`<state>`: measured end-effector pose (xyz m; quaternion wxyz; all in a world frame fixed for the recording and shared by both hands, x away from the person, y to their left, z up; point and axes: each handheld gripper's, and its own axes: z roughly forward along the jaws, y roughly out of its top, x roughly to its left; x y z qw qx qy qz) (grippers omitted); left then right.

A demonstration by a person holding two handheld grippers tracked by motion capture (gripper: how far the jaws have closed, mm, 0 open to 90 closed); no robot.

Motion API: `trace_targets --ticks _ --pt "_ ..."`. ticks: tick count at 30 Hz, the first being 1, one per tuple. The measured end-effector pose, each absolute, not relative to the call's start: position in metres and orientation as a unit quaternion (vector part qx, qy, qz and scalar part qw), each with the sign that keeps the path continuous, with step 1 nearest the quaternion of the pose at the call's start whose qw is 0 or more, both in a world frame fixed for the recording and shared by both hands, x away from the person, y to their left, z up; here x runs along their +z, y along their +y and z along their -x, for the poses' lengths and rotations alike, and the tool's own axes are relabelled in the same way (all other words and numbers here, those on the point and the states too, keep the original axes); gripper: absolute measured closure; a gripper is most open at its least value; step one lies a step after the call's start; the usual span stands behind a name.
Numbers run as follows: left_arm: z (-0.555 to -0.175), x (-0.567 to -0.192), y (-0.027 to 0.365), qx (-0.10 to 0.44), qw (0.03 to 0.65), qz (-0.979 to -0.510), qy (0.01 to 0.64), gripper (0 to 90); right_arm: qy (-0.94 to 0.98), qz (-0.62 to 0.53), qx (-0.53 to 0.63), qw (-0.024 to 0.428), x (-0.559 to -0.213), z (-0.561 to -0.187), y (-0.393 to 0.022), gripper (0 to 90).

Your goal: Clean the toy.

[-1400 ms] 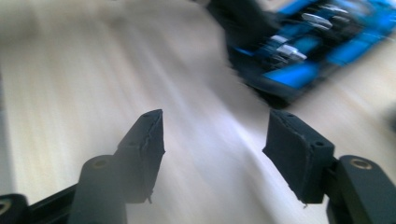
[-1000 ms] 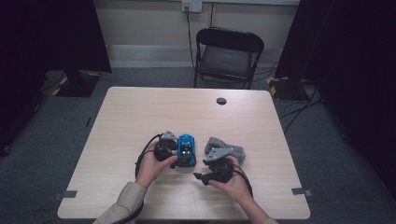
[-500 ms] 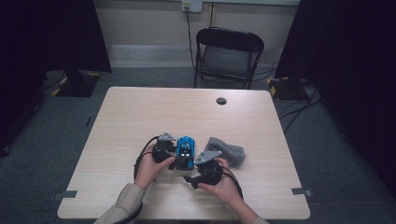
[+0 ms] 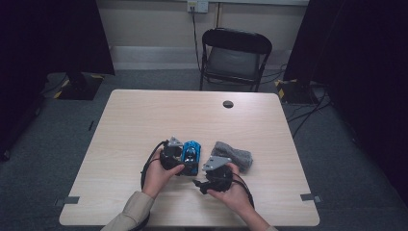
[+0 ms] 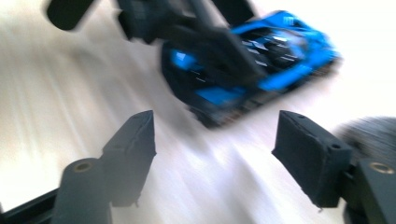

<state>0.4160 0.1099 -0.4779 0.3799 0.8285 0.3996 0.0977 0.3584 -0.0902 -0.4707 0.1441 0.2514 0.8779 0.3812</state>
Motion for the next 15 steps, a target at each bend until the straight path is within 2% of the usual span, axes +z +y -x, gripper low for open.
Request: trace_targets --ticks 4,8,10,13,15 --pt "-0.413 -0.471 0.099 0.14 0.347 -0.837 0.4 15.6 0.863 -0.289 0.387 0.149 -0.471 -0.363 -0.119 25.3" --pt "-0.415 -0.471 0.098 0.13 0.356 -0.819 0.431 16.2 0.853 -0.311 0.39 0.155 -0.471 -0.364 -0.135 23.6" --pt "-0.414 -0.466 0.098 0.138 0.365 -0.814 0.43 21.4 0.848 -0.319 0.393 0.156 -0.471 -0.364 -0.139 22.5" --pt "-0.416 -0.464 0.093 0.112 0.361 -0.814 0.442 14.9 0.843 -0.325 0.399 0.156 -0.469 -0.366 -0.143 22.6" --pt "-0.417 -0.468 0.089 0.118 0.348 -0.82 0.439 16.6 0.84 -0.329 0.402 0.156 -0.468 -0.366 -0.144 22.7"
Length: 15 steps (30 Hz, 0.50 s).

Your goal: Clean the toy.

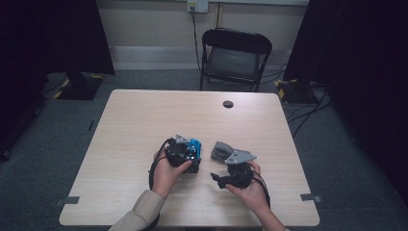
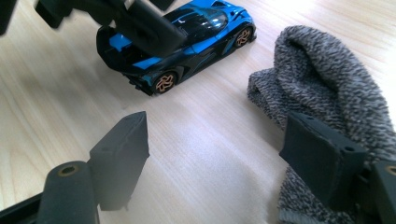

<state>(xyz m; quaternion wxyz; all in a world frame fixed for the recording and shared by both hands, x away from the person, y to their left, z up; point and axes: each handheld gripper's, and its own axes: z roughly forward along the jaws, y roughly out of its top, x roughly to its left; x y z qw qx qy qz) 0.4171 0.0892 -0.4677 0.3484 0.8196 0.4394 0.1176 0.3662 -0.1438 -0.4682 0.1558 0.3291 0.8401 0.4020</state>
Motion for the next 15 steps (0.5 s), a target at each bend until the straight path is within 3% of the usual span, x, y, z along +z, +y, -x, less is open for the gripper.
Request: trace_targets --ticks 5,7,15 --pt "-0.42 -0.48 0.083 0.114 0.33 -0.81 0.472 5.5 0.84 -0.326 0.406 0.155 -0.466 -0.364 -0.142 23.1" --pt "-0.421 -0.485 0.082 0.096 0.331 -0.804 0.484 6.9 0.84 -0.325 0.406 0.157 -0.467 -0.364 -0.142 23.4" --pt "-0.422 -0.486 0.077 0.114 0.318 -0.809 0.48 7.1 0.839 -0.327 0.407 0.153 -0.468 -0.364 -0.144 24.0"
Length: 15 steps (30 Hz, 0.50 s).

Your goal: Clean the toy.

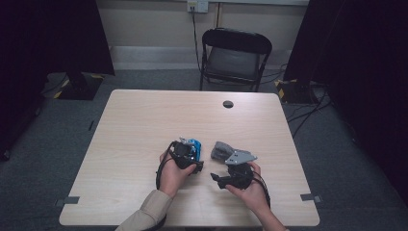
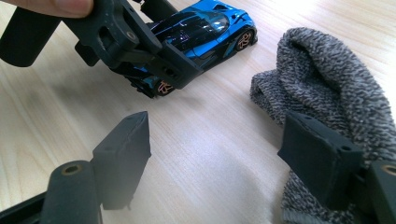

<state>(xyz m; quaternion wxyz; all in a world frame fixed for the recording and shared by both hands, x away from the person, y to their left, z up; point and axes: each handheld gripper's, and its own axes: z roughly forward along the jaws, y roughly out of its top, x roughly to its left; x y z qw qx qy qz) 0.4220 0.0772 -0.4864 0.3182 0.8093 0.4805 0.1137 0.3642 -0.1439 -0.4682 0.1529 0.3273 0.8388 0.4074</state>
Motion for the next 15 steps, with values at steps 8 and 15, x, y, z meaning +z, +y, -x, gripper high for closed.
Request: trace_targets --ticks 8,15 --pt "-0.419 -0.485 0.083 0.106 0.319 -0.811 0.479 11.0 0.839 -0.333 0.397 0.165 -0.468 -0.367 -0.15 23.1" --pt "-0.422 -0.486 0.079 0.117 0.312 -0.812 0.478 10.9 0.824 -0.336 0.414 0.191 -0.442 -0.377 -0.166 23.4"
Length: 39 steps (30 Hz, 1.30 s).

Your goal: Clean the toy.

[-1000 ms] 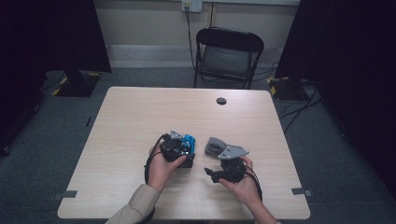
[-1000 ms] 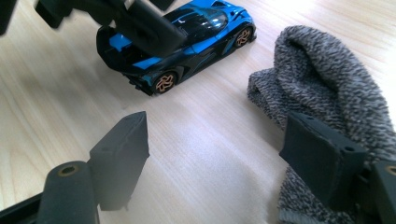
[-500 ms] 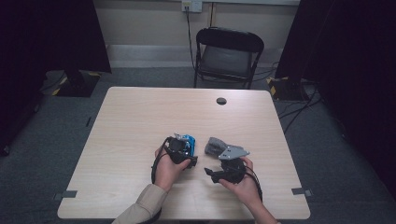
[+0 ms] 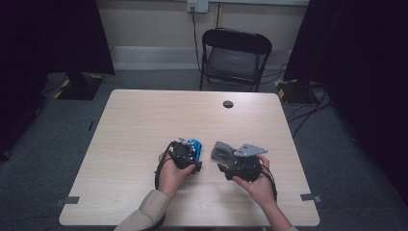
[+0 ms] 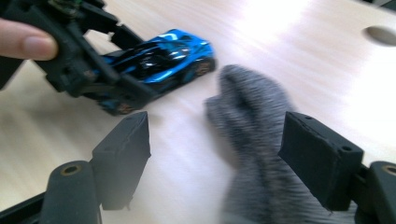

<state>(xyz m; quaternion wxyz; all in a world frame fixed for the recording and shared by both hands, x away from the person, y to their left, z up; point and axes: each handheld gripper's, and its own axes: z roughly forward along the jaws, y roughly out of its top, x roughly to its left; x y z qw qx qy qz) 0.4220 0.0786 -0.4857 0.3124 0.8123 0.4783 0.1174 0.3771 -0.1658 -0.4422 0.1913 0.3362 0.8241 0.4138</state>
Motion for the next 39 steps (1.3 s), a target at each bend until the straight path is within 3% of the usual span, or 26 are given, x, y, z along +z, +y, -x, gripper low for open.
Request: trace_targets --ticks 6,9,17,25,39 --pt "-0.426 -0.487 0.075 0.132 0.306 -0.816 0.473 10.6 0.831 -0.355 0.375 0.204 -0.456 -0.399 -0.175 25.3" --pt "-0.425 -0.487 0.076 0.13 0.309 -0.816 0.47 10.9 0.841 -0.36 0.348 0.204 -0.47 -0.41 -0.177 31.5" --pt "-0.415 -0.484 0.085 0.119 0.309 -0.824 0.459 16.4 0.848 -0.367 0.323 0.204 -0.483 -0.413 -0.18 67.5" --pt "-0.404 -0.483 0.101 0.109 0.315 -0.833 0.441 22.0 0.85 -0.372 0.318 0.193 -0.48 -0.401 -0.182 70.7" --pt "-0.431 -0.481 0.087 0.124 0.329 -0.827 0.438 24.2 0.844 -0.379 0.33 0.188 -0.483 -0.397 -0.183 66.8"
